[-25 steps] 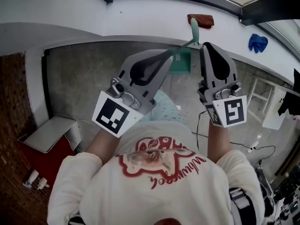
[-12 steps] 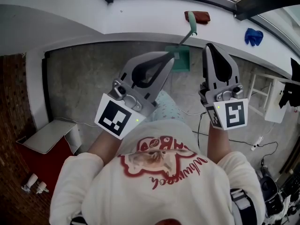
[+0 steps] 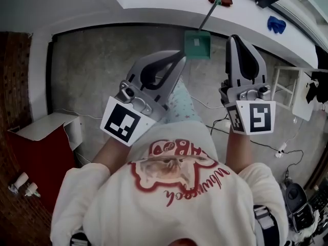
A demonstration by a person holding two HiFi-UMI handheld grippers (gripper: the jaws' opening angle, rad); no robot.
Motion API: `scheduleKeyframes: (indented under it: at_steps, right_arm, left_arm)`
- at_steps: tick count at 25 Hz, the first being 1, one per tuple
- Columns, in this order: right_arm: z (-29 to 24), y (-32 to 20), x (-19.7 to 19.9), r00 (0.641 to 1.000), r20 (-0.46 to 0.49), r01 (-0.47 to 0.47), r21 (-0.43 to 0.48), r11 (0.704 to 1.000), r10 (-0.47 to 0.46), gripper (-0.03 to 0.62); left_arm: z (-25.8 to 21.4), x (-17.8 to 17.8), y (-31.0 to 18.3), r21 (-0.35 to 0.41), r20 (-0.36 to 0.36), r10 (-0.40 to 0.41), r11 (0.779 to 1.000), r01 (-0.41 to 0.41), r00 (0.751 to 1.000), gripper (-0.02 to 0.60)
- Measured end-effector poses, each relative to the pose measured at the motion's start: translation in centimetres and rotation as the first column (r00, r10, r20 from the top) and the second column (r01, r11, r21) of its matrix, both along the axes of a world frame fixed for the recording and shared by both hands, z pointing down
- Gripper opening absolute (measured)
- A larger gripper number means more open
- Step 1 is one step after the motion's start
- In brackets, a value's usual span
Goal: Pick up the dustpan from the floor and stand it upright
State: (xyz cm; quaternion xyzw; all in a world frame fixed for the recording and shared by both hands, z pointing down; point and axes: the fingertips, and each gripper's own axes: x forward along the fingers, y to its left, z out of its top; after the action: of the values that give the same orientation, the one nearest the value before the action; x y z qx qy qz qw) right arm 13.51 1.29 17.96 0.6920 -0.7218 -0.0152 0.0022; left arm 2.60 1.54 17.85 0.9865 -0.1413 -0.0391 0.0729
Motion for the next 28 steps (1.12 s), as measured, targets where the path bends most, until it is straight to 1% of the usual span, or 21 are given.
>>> scheduleKeyframes:
  at_steps: [3, 6, 10, 15, 18, 21, 25, 28]
  right_arm:
    - [-0.9, 3.8, -1.6, 1.0, -0.01, -0.028, -0.01, 1.0, 0.028, 0.025]
    - [-1.9, 7.4, -1.7, 0.999, -0.004, -0.049, -0.019, 0.999, 0.049, 0.025]
    - [-3.6, 11.1, -0.4, 0.995, -0.032, -0.093, -0.003, 0.996, 0.093, 0.025]
    - [-3.7, 16.1, 1.0, 0.991, -0.051, -0.122, 0.003, 0.992, 0.122, 0.025]
    - [-3.2, 20.1, 1.6, 0.993, -0.043, -0.112, 0.0, 0.994, 0.112, 0.025]
    - [-3.1, 25.2, 2.3, 0.994, -0.036, -0.099, -0.006, 0.995, 0.099, 0.025]
    - [-2.7, 31.5, 2.6, 0.998, -0.055, -0.04, -0.035, 0.999, 0.038, 0.025]
    - [-2.6, 34.5, 2.8, 0.998, -0.059, -0.005, -0.049, 0.999, 0.002, 0.025]
  left_arm:
    - [-0.6, -2.5, 2.9, -0.013, 0.002, -0.003, 1.0, 0.003, 1.0, 0.018]
    - [-1.7, -3.4, 5.1, -0.001, -0.002, 0.012, 1.0, -0.012, 1.0, 0.019]
    - [-3.6, -3.1, 7.8, 0.027, -0.041, 0.037, 0.999, -0.036, 0.998, 0.019]
    - [-3.4, -1.6, 12.1, 0.028, -0.034, 0.057, 0.998, -0.056, 0.998, 0.019]
    - [-3.3, -0.3, 15.9, 0.03, -0.038, 0.051, 0.998, -0.05, 0.998, 0.018]
    - [-3.1, 1.0, 21.0, 0.035, -0.049, 0.037, 0.999, -0.035, 0.998, 0.018]
    - [-3.4, 2.1, 27.8, 0.046, -0.059, 0.001, 0.999, 0.002, 0.998, 0.018]
    - [-4.0, 2.6, 31.1, 0.048, -0.052, -0.019, 0.999, 0.021, 0.998, 0.018]
